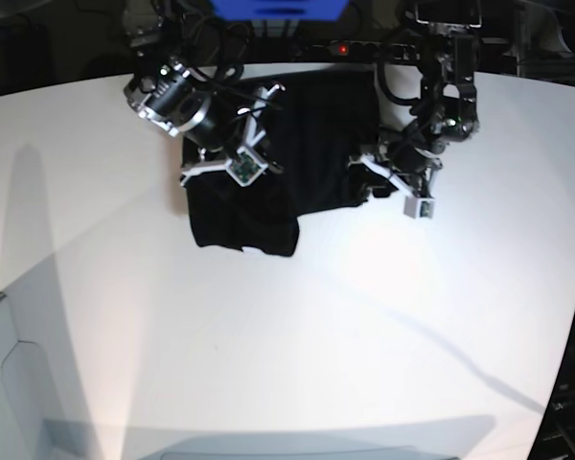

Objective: Fold the T-shirt properly
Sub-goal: 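Fold the other strip end with the right gripper onto the stack, then release the right gripper and reposition both grippers over the bundle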

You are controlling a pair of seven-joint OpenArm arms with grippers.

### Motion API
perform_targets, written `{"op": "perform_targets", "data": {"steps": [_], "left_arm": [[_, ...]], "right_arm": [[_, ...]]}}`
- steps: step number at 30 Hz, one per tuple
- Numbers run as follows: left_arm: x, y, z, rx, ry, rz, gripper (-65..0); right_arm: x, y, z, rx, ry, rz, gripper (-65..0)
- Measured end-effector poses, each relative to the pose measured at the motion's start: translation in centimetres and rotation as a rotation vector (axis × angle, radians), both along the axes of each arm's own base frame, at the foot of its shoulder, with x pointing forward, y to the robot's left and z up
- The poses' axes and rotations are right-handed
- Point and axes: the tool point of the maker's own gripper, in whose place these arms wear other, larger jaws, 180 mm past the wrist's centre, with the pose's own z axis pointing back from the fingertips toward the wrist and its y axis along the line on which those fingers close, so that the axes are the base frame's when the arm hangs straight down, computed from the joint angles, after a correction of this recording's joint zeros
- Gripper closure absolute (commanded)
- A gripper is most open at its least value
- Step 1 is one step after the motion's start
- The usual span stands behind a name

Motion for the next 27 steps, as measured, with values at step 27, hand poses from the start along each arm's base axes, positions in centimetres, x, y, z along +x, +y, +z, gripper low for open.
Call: {"op": "perform_targets", "data": {"steps": [27], "left_arm": [[-2.4, 6.2, 1.7, 0.09, 0.013, 0.134, -25.2]], "right_arm": [[-2.2, 8.0, -3.6, 0.053, 0.118, 0.224, 0.0]]}}
